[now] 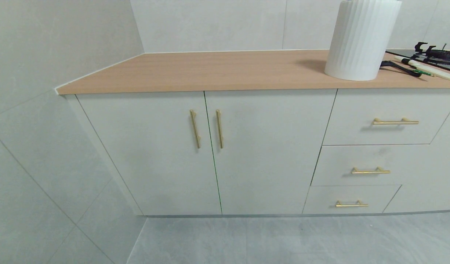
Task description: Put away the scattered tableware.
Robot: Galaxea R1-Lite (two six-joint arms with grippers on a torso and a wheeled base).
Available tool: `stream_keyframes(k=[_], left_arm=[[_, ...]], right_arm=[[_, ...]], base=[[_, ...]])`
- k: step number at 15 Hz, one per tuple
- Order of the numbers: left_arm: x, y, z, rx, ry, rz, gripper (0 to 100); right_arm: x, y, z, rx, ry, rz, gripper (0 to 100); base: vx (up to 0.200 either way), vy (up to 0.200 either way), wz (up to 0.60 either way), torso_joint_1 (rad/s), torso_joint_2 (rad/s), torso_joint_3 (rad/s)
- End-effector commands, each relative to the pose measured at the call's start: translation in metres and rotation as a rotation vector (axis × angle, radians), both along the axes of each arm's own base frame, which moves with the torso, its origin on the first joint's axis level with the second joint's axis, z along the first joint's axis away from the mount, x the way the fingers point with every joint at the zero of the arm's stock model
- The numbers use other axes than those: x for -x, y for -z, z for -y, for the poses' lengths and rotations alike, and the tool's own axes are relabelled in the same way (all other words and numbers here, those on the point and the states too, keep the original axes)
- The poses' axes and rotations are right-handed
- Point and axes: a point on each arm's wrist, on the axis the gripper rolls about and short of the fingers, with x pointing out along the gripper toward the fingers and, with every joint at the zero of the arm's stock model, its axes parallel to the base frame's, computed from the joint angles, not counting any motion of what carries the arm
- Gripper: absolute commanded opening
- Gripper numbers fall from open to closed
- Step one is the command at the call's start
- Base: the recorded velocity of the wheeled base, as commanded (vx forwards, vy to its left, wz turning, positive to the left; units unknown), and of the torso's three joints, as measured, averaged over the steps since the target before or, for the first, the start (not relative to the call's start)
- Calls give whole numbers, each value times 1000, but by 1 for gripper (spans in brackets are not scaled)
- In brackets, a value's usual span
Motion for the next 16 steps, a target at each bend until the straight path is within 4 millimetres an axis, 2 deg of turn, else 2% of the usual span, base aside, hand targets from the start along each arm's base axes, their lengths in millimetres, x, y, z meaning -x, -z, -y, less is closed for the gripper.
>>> stream_keyframes(k=[1,3,5,7,8,9,12,16], left_arm=[[10,7,0,12,-41,43,100],[6,13,2,27,-114,21,100],[-7,29,3,37,-191,-4,100],[-10,51,8,-7,-239,3,100],[-15,70,10,-44,-209,-31,100],[-20,78,10,-42,-205,-56,100],[-40,122,12,-67,-138,-178,100],[-43,134,13,-73,-91,-261,100]], right_arm=[[4,20,-1,-8,34,19,100],[-6,35,-1,-12,43,-44,100],[-24,67,-1,-9,40,-147,100],[-34,85,-1,-6,35,-132,100],[-39,92,-2,0,7,-122,100],[-39,96,-2,0,-19,-155,100],[-39,97,-4,9,-98,-164,100],[-39,104,-6,-10,-184,-237,100]], base=[[0,0,0,0,0,0],[0,0,0,0,0,0],[0,0,0,0,0,0],[0,0,0,0,0,0],[0,0,0,0,0,0],[0,0,0,0,0,0],[0,0,0,0,0,0],[0,0,0,0,0,0]])
